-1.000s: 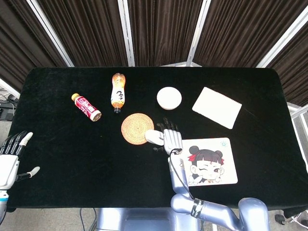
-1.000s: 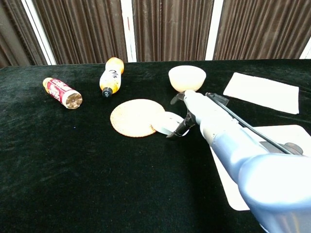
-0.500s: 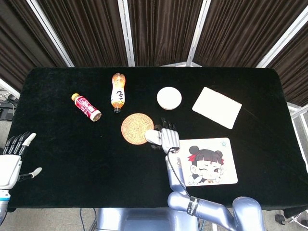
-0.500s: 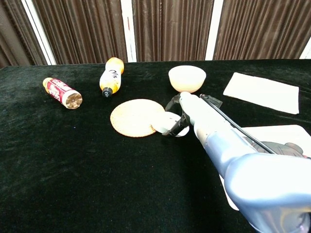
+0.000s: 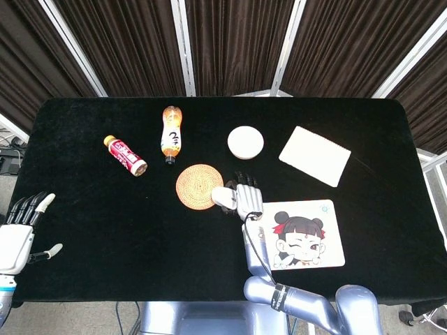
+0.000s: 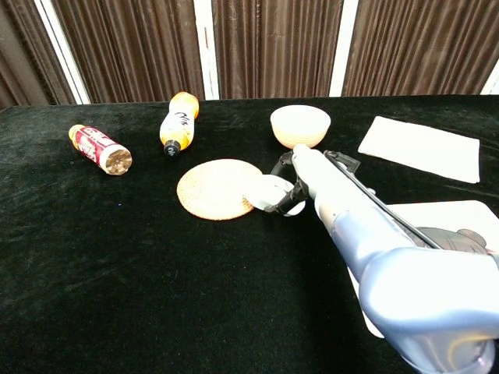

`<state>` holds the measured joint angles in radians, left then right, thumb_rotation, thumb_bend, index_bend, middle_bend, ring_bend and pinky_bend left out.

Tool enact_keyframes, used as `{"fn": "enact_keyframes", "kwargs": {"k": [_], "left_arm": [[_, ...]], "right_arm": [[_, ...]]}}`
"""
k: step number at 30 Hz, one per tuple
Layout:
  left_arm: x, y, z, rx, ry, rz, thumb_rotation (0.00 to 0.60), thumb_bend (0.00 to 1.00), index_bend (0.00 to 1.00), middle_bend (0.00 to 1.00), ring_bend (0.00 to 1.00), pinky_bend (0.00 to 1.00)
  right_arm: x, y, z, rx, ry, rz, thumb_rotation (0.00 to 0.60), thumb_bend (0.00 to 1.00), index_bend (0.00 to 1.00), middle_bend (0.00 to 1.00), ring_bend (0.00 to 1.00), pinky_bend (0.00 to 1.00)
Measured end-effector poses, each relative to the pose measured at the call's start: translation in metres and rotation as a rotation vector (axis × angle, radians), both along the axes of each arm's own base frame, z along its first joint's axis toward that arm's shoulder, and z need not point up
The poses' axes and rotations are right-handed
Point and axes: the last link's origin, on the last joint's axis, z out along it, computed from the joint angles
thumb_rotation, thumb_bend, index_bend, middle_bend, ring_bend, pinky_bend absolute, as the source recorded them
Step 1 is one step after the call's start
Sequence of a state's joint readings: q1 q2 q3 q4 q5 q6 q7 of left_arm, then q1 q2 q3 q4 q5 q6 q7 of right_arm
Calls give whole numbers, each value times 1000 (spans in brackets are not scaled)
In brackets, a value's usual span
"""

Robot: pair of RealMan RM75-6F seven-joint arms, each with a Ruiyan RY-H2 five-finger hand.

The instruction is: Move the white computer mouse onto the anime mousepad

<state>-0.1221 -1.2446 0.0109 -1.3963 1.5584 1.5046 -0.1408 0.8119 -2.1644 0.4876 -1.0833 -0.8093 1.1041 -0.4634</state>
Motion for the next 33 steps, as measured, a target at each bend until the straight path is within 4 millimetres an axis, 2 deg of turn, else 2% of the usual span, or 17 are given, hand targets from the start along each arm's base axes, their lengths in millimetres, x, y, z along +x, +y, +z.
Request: {"fn": "enact_keyframes", "kwargs": {"k": [4,10,19,25,29,33], "left_arm": [[0,0,0,-2,3,-2,600,81,0,0,0,0],[0,0,-1,0,5,-5,600,80,0,0,0,0],[2,0,-3,1,26,-13,600,81,0,0,0,0],[7,-2,-4,6,44,-30,600,81,0,0,0,0],[11,-4,-7,-1,45,-44,600,81,0,0,0,0],[13,-6,-9,-9,47,-49,600,80,0,0,0,0]], "right_arm": [[2,0,8,-21,-9,13,600,306,439,100,0,0],[-4,0,32,-70,28,44,600,300,439,100,0,0],[-36,11,80,-110,147,99,600,296,447,100,0,0],[-67,35,109,-86,263,157,600,296,453,100,0,0],[-97,61,127,-44,348,198,600,293,453,100,0,0],[-118,86,137,7,386,217,600,291,453,103,0,0]]}}
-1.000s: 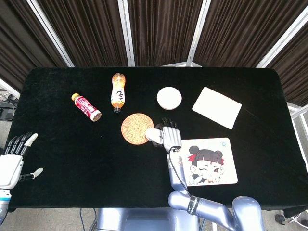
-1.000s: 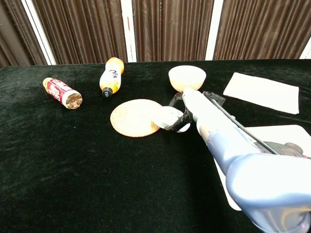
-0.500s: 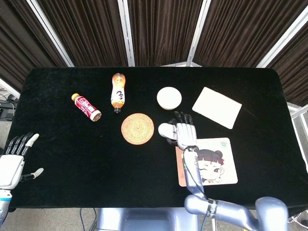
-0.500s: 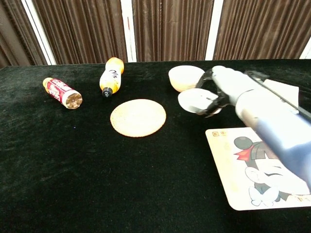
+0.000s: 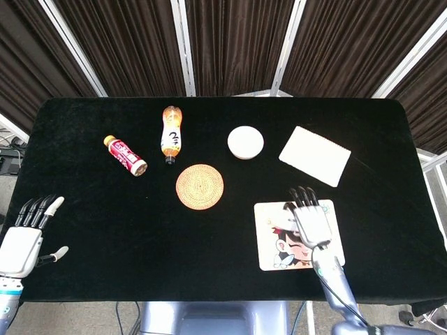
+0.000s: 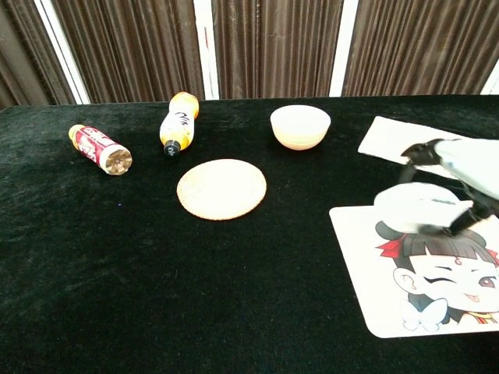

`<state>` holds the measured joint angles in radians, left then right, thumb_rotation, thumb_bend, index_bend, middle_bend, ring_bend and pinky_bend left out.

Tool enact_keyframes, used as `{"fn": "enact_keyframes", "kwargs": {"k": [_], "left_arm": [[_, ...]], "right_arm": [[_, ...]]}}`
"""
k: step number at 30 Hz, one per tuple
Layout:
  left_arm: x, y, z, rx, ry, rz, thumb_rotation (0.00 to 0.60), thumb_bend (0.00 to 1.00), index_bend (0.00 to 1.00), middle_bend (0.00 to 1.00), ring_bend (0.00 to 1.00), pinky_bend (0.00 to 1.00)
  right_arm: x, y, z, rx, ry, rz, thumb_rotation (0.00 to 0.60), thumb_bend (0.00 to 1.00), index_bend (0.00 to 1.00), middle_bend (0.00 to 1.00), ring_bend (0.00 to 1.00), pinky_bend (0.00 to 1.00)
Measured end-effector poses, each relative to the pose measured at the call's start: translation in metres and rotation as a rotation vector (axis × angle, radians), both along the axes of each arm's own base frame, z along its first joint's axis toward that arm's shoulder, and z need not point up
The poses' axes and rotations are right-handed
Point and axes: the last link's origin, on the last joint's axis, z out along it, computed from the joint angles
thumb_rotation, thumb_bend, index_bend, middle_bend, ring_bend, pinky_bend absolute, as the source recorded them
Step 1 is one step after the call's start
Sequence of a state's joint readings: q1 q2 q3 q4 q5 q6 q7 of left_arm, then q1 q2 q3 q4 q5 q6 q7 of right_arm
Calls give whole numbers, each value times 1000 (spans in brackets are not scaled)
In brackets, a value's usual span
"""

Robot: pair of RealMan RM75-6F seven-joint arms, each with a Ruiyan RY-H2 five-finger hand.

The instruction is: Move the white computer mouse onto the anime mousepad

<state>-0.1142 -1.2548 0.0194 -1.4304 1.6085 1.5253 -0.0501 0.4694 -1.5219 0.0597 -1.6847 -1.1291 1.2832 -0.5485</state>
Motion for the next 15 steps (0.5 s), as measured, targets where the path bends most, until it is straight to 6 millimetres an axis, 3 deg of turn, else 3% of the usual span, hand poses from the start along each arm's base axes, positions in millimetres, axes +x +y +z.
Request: {"fn": "enact_keyframes", "kwargs": {"k": [6,15], "left_arm": [[3,-2,-1,-4,0,-6,600,82,0,0,0,0],[6,-5,-2,0,2,-15,600,82,0,0,0,0]], "right_arm": [[-21,18,0,63,42,-5,600,290,453,103,0,0],[-40,19,-1,74,39,-30,600,290,457,112,0,0]]}}
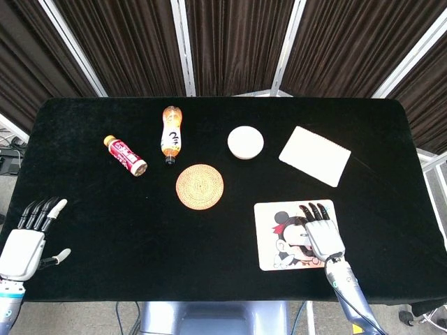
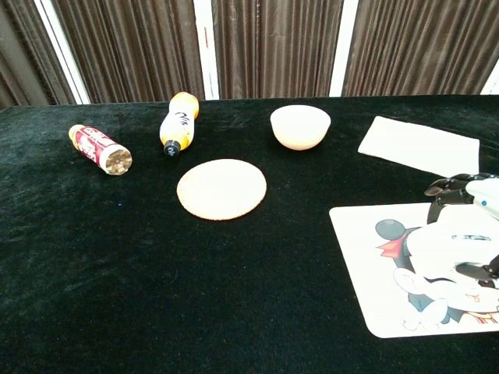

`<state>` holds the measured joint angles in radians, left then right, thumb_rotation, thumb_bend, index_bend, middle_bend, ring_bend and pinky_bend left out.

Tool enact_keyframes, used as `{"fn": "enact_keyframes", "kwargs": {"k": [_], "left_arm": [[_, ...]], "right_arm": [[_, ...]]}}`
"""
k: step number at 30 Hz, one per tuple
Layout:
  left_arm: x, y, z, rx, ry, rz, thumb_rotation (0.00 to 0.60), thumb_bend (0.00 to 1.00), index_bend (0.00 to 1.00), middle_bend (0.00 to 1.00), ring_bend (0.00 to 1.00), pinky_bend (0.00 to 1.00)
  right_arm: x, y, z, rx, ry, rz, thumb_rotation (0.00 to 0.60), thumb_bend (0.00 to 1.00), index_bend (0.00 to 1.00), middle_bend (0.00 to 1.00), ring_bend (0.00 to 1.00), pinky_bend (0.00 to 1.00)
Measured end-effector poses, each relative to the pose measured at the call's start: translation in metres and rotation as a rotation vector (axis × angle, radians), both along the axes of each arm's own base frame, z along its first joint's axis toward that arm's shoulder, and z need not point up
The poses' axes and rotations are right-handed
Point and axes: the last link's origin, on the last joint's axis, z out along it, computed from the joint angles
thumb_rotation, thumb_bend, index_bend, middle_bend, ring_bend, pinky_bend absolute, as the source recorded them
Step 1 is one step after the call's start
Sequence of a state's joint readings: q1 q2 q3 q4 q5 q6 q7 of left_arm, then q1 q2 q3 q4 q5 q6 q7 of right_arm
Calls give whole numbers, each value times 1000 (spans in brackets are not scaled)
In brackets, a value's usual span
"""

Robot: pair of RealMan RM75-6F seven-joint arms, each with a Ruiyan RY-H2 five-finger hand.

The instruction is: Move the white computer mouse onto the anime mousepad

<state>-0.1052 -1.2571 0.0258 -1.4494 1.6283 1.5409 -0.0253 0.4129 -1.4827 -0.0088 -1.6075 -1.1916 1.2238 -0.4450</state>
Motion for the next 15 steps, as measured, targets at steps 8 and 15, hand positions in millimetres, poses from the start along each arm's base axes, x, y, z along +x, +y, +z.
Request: {"fn": "enact_keyframes", "kwargs": {"k": [8,15], "left_arm": [[-1,0,-1,-10,-5,4,600,81,0,0,0,0],[-1,1,-2,-13,-1,5,600,80,0,0,0,0]], "right_arm": [[-7,-10,-4,2,18,-11,600,284,457,113,0,0],[-7,-11,-8,11,32,-8,600,268,458,112,0,0]]}}
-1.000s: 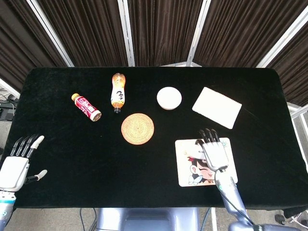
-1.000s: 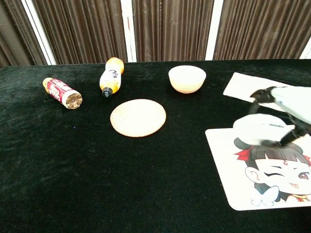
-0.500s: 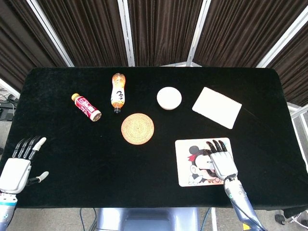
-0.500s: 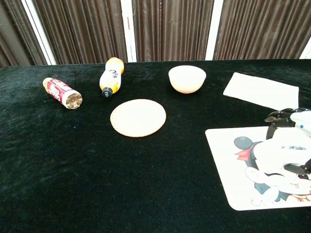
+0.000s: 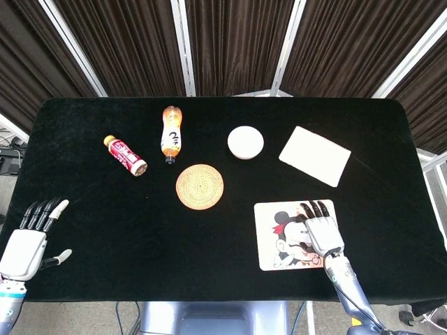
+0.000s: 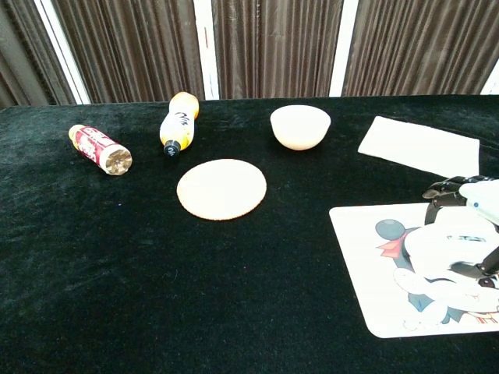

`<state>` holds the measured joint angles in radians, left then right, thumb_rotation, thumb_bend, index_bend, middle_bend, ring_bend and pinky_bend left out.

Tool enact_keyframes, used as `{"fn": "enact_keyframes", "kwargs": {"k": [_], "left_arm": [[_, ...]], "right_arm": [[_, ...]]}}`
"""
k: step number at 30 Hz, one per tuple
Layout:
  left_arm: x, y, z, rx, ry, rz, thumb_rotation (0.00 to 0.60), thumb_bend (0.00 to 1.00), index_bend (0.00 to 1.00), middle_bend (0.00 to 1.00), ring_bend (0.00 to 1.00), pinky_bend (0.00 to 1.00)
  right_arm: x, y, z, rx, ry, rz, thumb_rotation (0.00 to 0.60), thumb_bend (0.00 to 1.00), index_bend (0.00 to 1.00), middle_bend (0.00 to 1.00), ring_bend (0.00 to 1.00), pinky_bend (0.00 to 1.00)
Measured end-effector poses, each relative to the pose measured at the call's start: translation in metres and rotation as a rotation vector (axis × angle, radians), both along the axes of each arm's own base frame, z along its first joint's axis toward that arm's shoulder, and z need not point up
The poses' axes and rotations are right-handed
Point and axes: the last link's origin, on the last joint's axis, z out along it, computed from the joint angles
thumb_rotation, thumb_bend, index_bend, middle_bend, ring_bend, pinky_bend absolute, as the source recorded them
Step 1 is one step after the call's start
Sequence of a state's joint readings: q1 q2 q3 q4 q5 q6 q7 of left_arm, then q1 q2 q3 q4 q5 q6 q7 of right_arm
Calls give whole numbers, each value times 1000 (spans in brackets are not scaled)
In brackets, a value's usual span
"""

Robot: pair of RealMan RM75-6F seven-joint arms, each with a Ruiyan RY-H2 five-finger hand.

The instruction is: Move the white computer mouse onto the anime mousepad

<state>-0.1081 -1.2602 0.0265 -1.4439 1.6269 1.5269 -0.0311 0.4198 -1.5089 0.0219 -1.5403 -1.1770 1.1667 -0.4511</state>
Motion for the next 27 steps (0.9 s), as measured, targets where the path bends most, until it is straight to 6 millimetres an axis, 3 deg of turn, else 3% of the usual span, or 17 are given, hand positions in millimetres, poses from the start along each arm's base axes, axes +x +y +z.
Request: {"fn": "enact_keyframes", "kwargs": {"k": [3,5,10,16,27], "left_arm": [[0,0,0,0,0,-2,600,81,0,0,0,0],[0,-1,0,-1,2,-2,600,82,0,0,0,0],[1,-1,-1,-4,5,-2,600,81,0,0,0,0],[1,-1,-1,-4,6,-3,600,82,0,0,0,0],[1,-1,-2,-9,6,0,600,82,0,0,0,0]], "right_arm": [[0,1,0,2,6,2,600,244,416,82,0,0],[0,2,0,6,9,3,600,216,296,30,0,0],[2,4,4,3,15,10,600,194,178,0,0,0],[1,4,9,-16,24,-12,600,160,124,0,0,0],[-3,3,14,-34,26,-58,600,159,121,0,0,0]]}}
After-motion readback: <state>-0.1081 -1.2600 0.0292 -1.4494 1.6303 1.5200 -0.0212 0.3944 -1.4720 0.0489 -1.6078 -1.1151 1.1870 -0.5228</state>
